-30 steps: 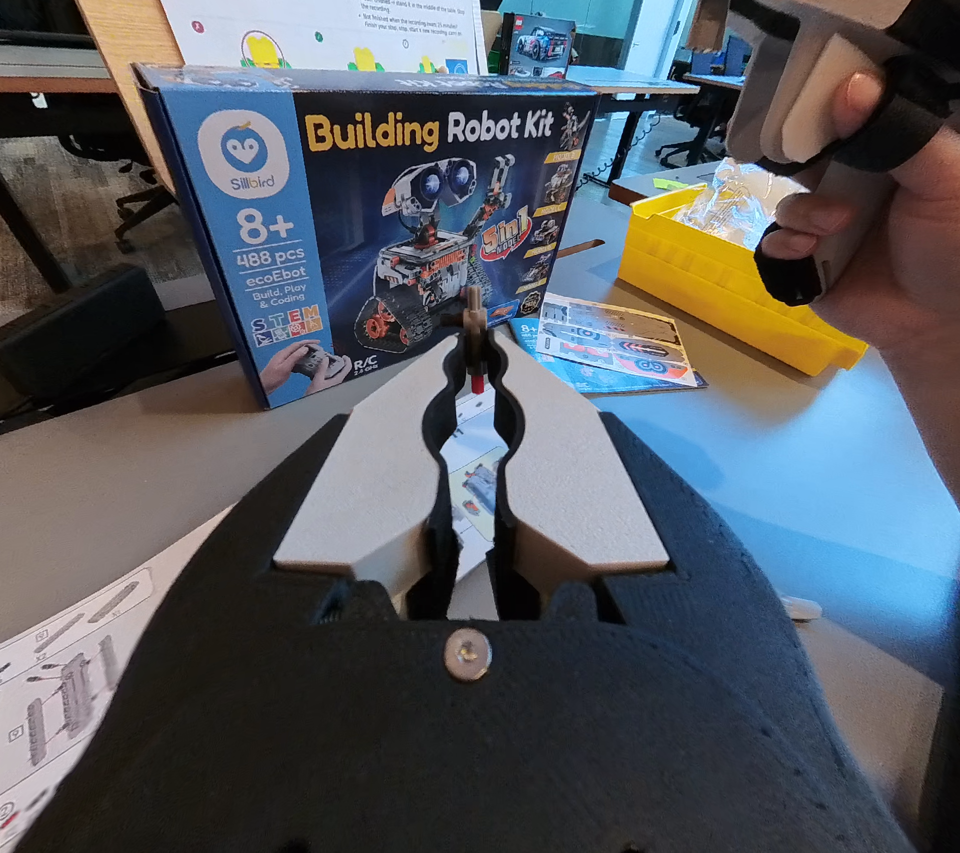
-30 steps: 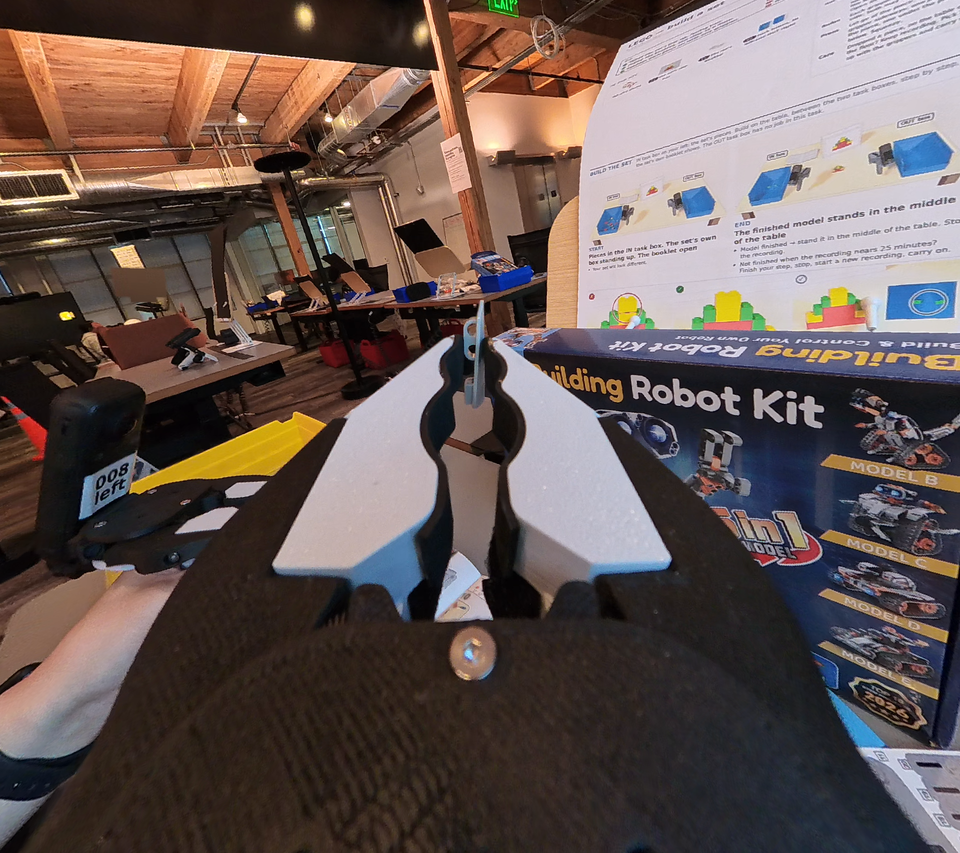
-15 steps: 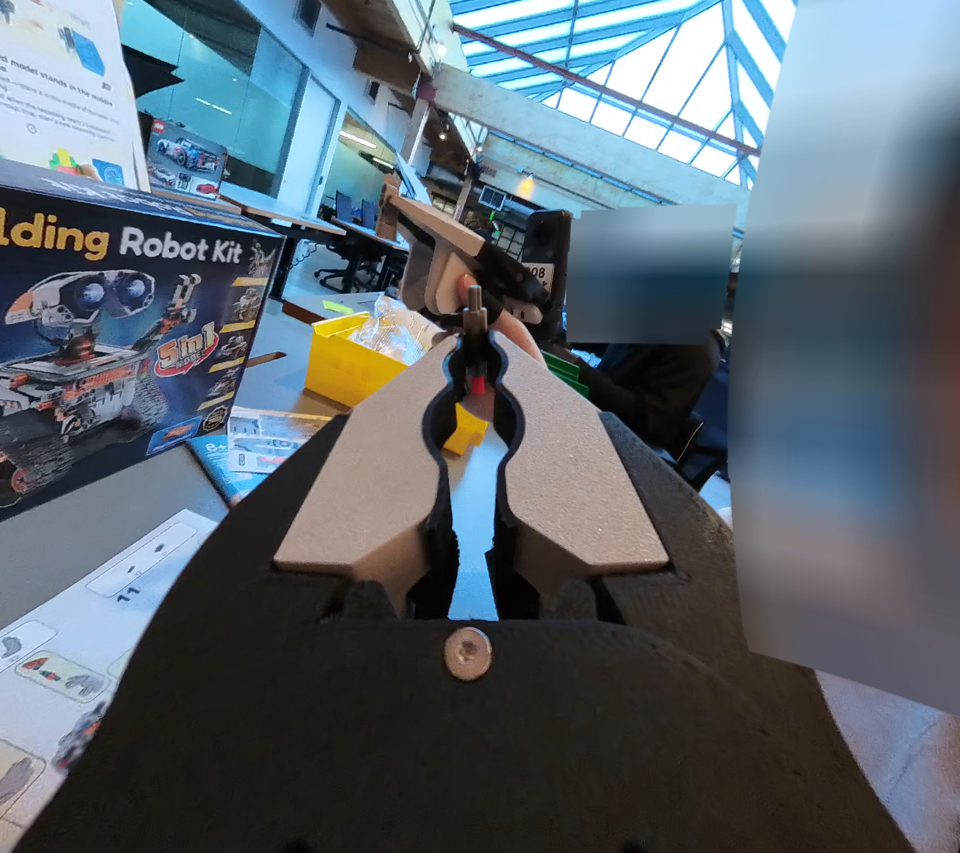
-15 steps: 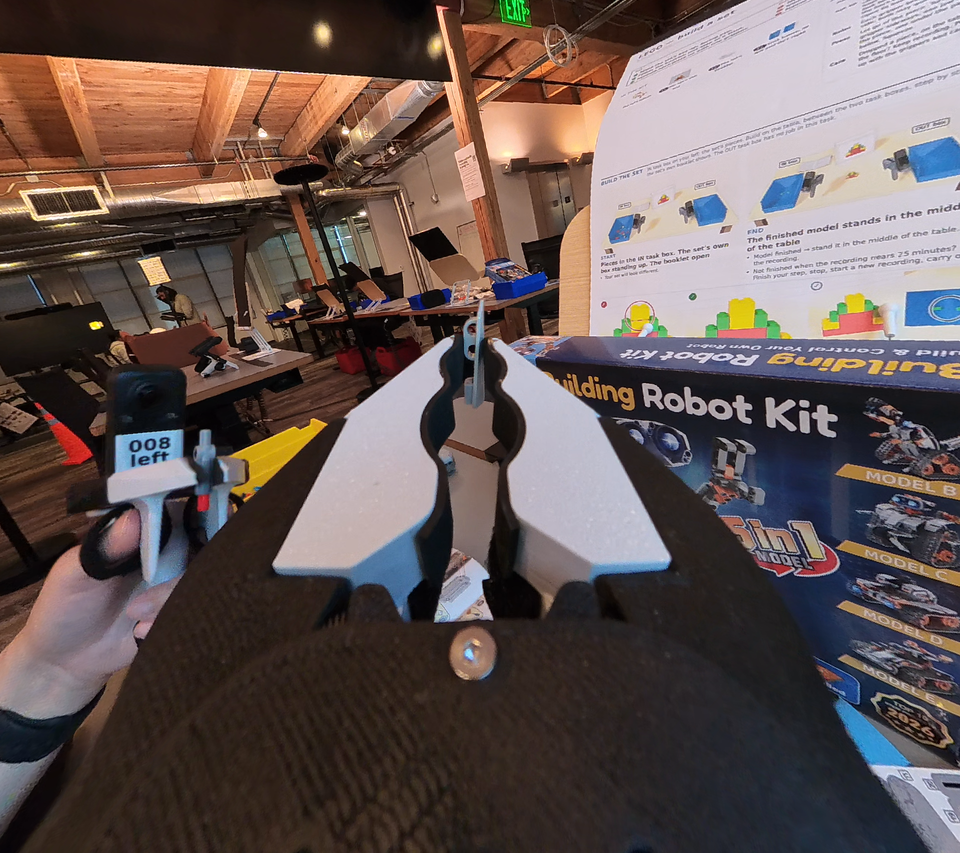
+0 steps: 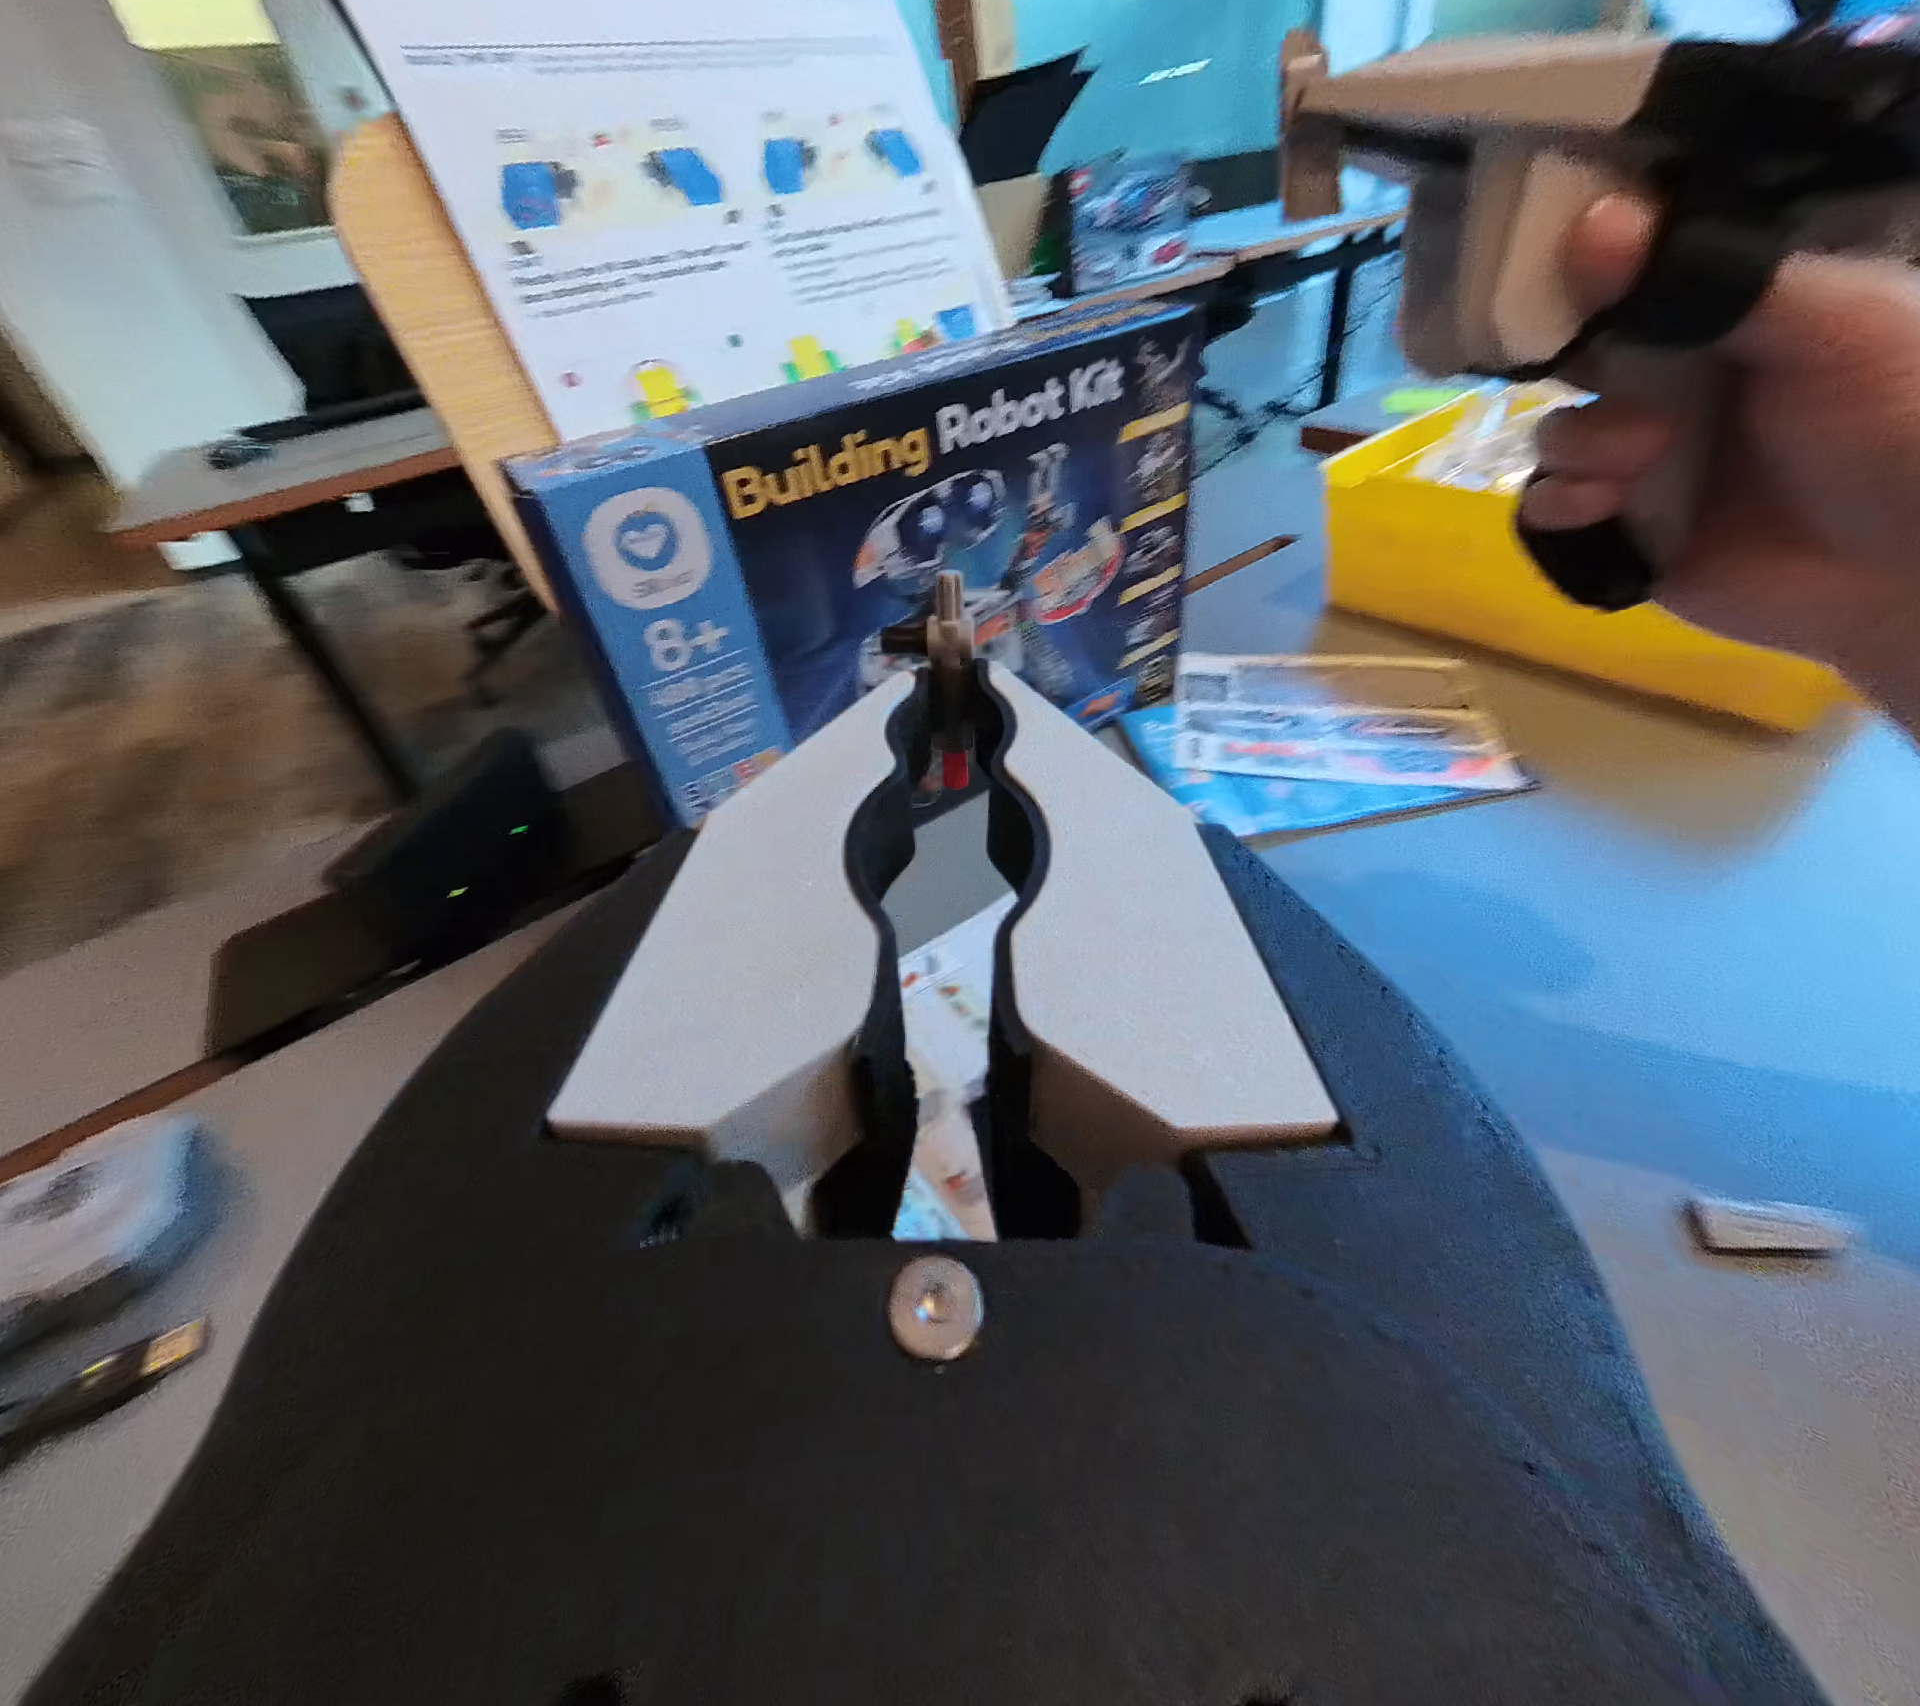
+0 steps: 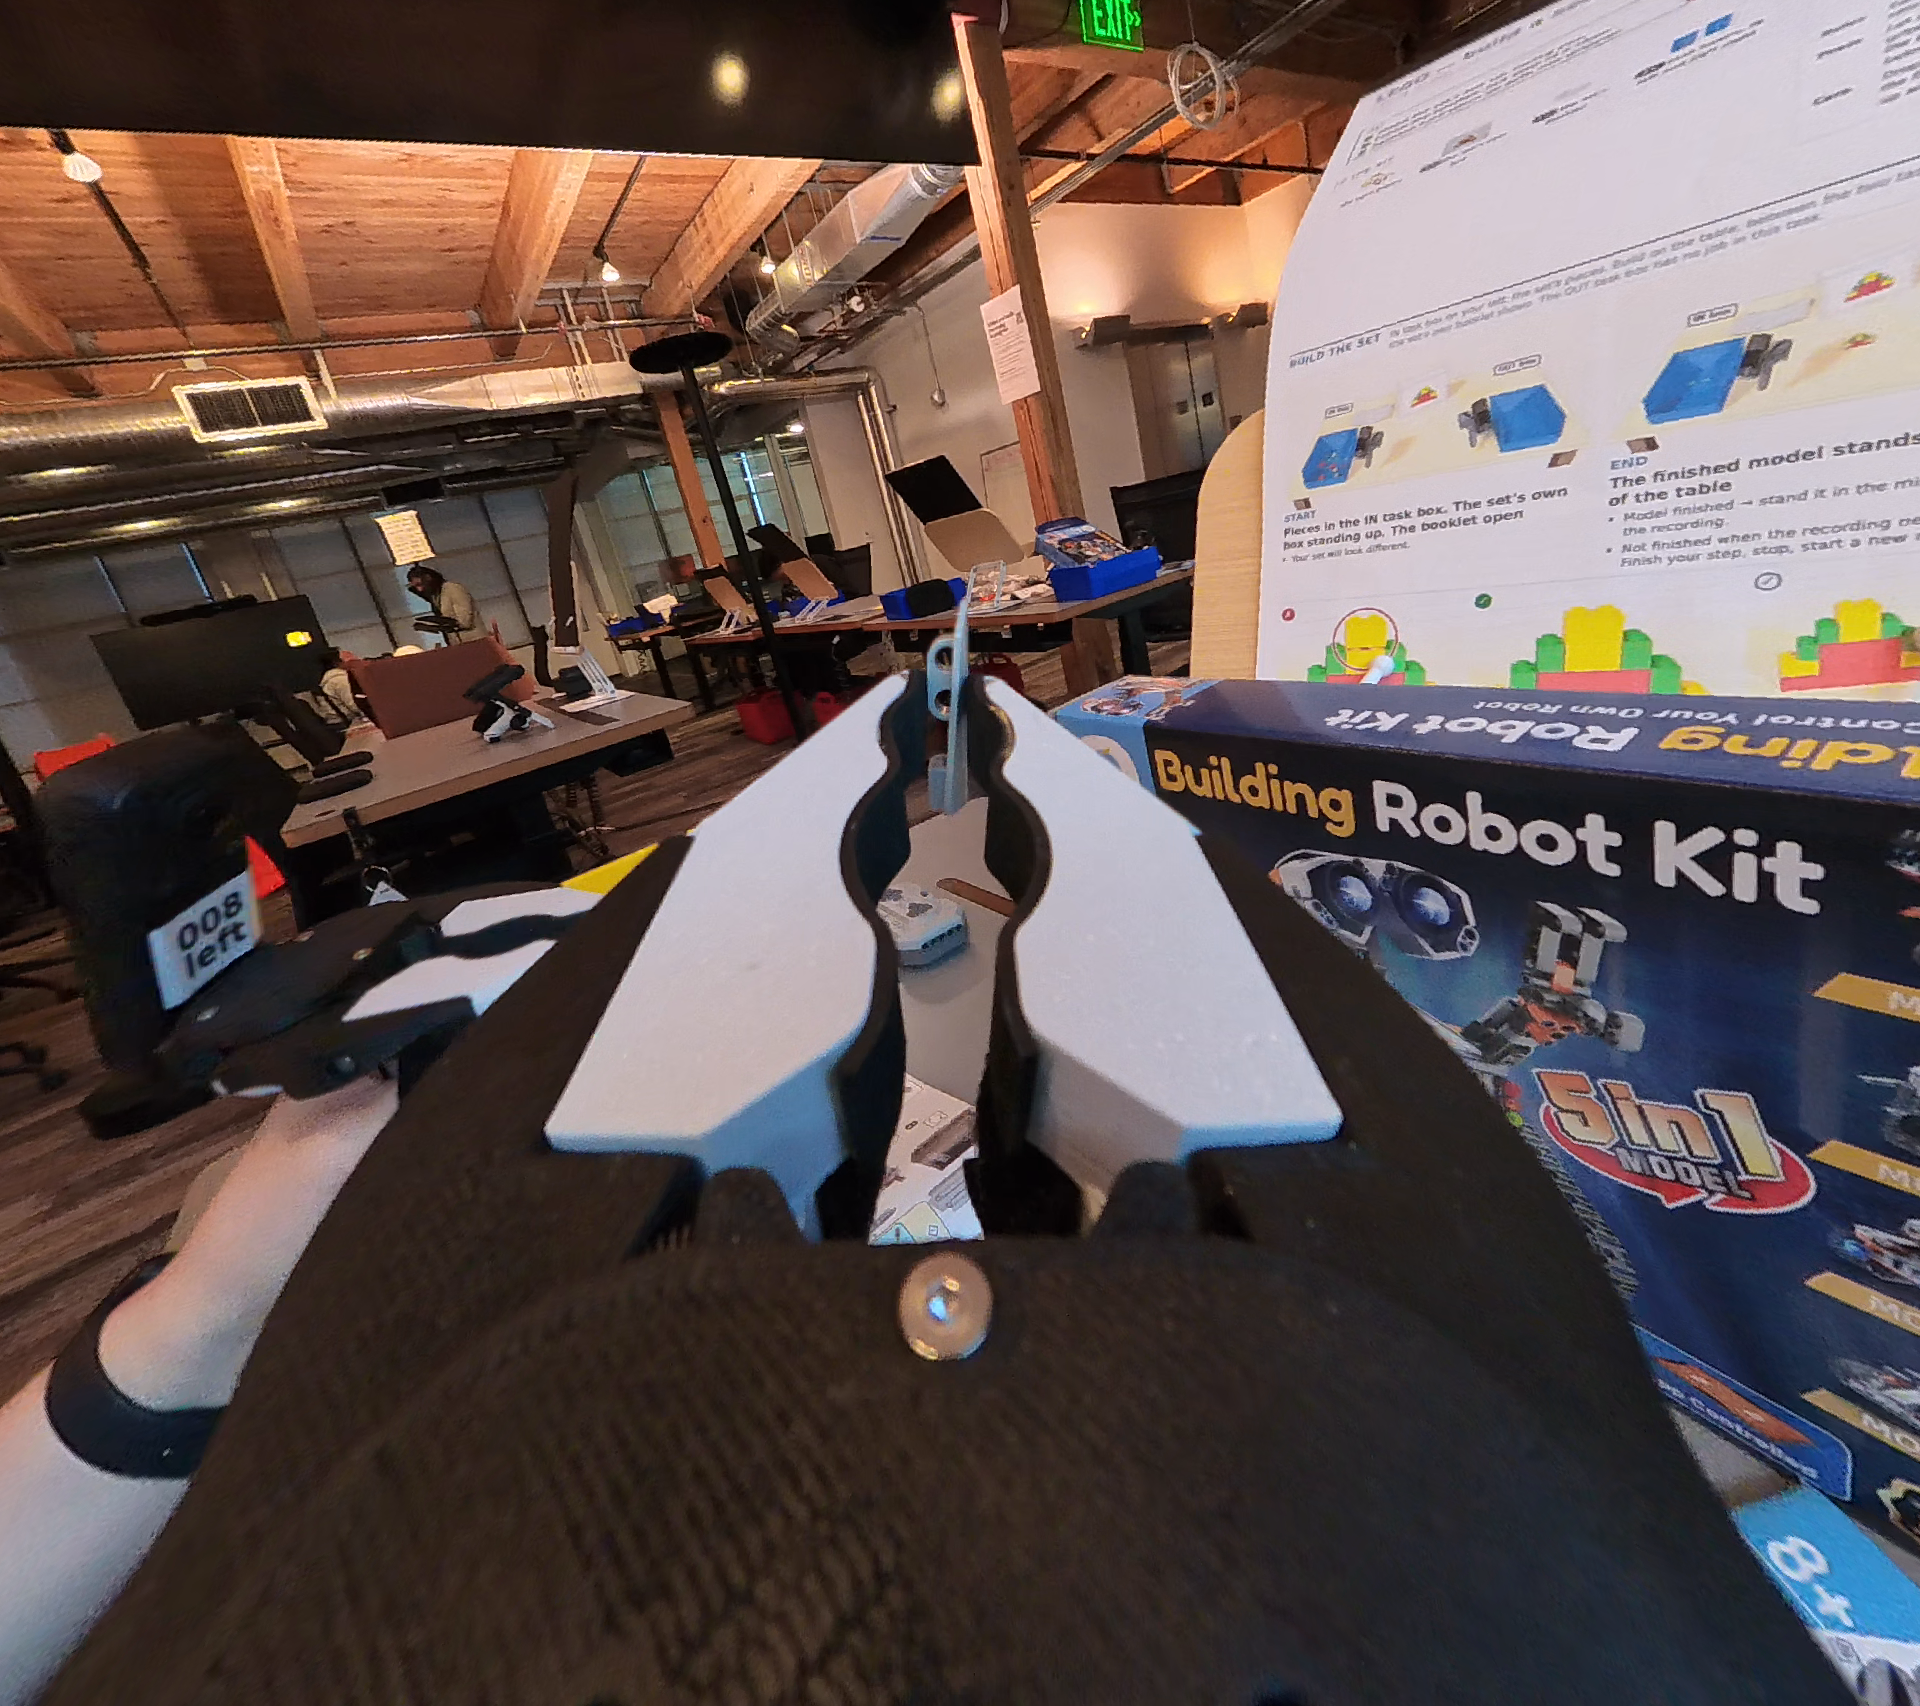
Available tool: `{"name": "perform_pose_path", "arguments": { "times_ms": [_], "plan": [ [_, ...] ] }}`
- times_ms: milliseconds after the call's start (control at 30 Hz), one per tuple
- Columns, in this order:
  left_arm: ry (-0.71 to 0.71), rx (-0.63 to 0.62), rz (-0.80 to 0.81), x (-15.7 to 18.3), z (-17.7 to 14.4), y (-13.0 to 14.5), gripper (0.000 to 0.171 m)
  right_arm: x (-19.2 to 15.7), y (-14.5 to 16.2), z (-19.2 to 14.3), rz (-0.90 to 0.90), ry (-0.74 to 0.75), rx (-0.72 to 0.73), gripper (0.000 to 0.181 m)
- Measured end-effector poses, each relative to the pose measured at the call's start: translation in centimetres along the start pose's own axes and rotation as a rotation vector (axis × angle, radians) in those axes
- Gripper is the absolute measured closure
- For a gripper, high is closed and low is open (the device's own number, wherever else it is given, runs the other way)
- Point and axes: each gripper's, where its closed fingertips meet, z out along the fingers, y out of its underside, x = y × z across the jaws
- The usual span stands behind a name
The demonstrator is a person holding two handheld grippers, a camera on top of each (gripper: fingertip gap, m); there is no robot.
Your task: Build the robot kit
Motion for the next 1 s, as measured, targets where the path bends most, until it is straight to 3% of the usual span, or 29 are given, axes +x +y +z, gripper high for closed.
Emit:
{"name": "perform_pose_path", "arguments": {
  "times_ms": [633, 800, 1000],
  "plan": [
    [-0.061, -0.063, -0.126, -0.9, 1.4, 2.9, 0.167, -0.7, 1.7, 0.8, 0.018, -0.001, 0.024, 0.176],
    [-0.075, -0.074, -0.195, -1.4, 1.9, 4.0, 0.167, -2.6, 4.9, 2.5, 0.154, -0.095, -0.006, 0.176],
    [-0.076, -0.130, -0.155, -1.1, 2.5, 5.4, 0.167, -3.7, 10.1, 4.0, 0.286, -0.127, -0.108, 0.176]
  ]
}}
